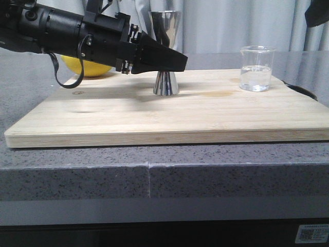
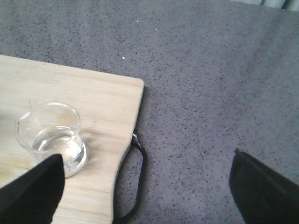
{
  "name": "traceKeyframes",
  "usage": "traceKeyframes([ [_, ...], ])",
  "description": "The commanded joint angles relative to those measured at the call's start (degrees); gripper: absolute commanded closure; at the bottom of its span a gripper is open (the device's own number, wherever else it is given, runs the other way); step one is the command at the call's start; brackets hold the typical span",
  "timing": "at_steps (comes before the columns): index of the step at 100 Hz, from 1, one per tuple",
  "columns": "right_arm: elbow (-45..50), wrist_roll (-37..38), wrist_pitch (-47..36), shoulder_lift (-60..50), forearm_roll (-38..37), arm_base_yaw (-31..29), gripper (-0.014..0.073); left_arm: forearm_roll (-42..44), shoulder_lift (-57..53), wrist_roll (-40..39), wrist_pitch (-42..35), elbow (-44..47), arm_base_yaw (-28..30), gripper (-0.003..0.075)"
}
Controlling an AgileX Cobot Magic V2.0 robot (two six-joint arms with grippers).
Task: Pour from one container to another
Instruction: 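Close the left gripper around the jigger's narrow waist, then reach the right gripper toward the glass beaker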
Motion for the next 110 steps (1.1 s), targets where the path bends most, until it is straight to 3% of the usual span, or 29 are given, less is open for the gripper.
traceKeyframes([
  [1,-1.66,-0.37,-4.49,-0.8,-0.1,0.01,-0.0054,-2.56,-2.84,-0.87,-2.35,-1.6,-0.41,0.0491],
  [18,-1.66,-0.37,-4.49,-0.8,-0.1,0.01,-0.0054,-2.56,-2.84,-1.7,-3.62,-1.6,-0.41,0.0596],
  [63,-1.03,-0.36,-4.12,-0.8,0.24,0.01,-0.0054,-2.3,-2.84,-2.57,-5.09,-1.6,-0.41,0.0605],
  [82,4.33,-0.36,-11.69,-0.8,0.21,0.01,-0.0054,-1.07,-2.84,-2.57,-5.71,-1.6,-0.41,0.0605],
  [110,17.1,1.69,-33.08,-0.8,0.91,0.01,-0.0052,1.21,-4.69,-2.57,-5.71,-1.6,-0.41,0.0605],
])
